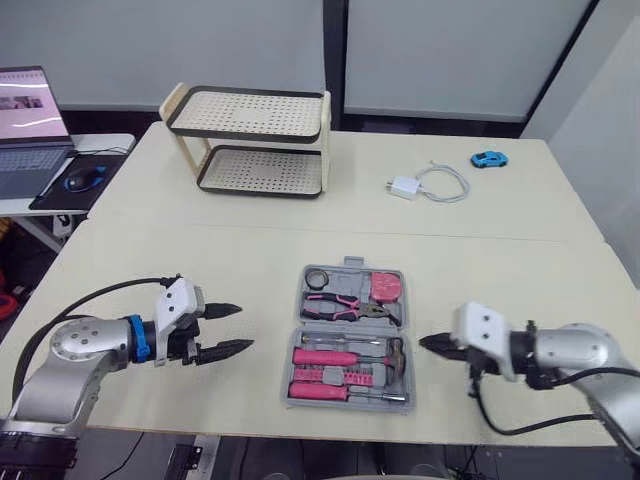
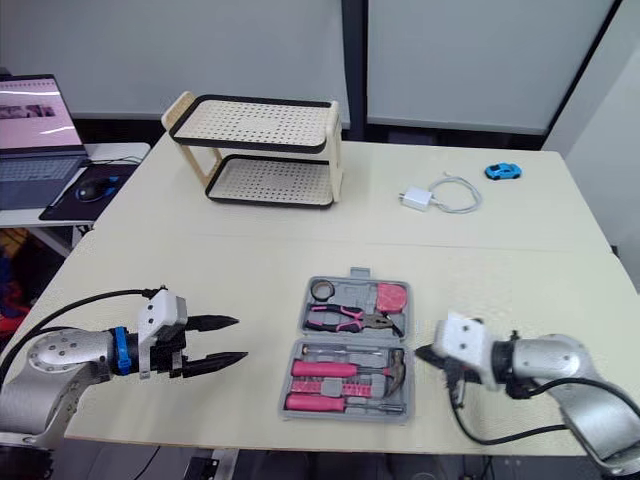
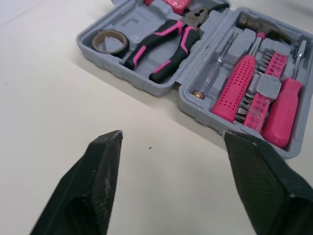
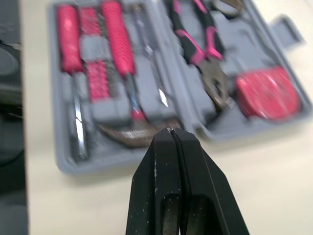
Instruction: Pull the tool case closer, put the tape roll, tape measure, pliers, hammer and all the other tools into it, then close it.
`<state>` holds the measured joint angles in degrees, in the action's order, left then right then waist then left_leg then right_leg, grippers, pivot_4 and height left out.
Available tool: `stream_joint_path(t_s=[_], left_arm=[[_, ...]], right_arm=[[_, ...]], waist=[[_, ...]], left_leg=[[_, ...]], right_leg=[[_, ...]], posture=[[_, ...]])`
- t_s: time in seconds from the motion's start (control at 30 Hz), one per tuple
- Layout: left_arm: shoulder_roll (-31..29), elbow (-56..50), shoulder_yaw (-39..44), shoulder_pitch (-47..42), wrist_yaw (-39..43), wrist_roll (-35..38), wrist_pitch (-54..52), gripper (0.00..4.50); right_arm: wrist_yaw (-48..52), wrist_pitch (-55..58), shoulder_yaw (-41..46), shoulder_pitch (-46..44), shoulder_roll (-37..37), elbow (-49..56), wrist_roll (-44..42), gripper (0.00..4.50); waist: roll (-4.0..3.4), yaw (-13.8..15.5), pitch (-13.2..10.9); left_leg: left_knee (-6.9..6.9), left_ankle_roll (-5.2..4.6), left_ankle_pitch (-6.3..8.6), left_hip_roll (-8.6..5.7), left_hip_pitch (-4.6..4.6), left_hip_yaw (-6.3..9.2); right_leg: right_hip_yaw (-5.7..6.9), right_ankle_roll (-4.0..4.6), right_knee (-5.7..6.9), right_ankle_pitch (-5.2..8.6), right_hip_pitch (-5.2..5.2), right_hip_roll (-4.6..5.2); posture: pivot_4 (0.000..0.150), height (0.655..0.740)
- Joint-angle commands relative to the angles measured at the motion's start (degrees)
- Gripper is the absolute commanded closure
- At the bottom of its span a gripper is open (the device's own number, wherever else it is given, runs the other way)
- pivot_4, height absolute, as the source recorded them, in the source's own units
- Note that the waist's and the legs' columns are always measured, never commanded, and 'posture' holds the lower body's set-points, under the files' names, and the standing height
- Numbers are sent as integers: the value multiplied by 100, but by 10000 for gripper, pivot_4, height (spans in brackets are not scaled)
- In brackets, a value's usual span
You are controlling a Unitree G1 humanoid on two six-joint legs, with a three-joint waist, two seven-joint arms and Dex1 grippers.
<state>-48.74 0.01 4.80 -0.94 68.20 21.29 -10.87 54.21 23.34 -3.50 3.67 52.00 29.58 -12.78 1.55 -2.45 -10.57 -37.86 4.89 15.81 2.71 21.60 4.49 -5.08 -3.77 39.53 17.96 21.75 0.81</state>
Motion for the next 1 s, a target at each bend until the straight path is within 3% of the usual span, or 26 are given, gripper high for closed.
stream_joint_path(t_s=[0.03,0.23,0.27,1.0], left_arm=[[160,667,-215,-321,98,-354,634,24128],[578,1565,-718,-857,202,-861,1382,43247],[644,1667,-808,-929,207,-953,1508,44507],[1639,2800,-1606,-1767,-186,-1857,2506,44507]], right_arm=[[-16,-582,-147,-168,-125,-628,304,45000],[-75,-953,-824,-734,-563,-1583,906,45000],[-84,-991,-927,-815,-641,-1727,986,45000],[23,-1353,-1508,-1666,-1450,-2879,1549,45000]], waist=[[0,-29,0],[-4,-44,-2],[-4,-41,-2],[-11,-26,-2]], left_leg=[[1,0,0,0,-3,-1],[0,0,0,-3,15,-3],[0,-1,1,-4,18,-3],[-1,-1,0,-6,20,-1]], right_leg=[[-3,1,0,-1,0,-2],[-10,-5,-8,-9,14,0],[-10,-5,-10,-9,17,0],[-7,-7,-2,-11,23,0]], posture=[[1500,7350],[1500,7350],[1500,7350],[1500,7350]])
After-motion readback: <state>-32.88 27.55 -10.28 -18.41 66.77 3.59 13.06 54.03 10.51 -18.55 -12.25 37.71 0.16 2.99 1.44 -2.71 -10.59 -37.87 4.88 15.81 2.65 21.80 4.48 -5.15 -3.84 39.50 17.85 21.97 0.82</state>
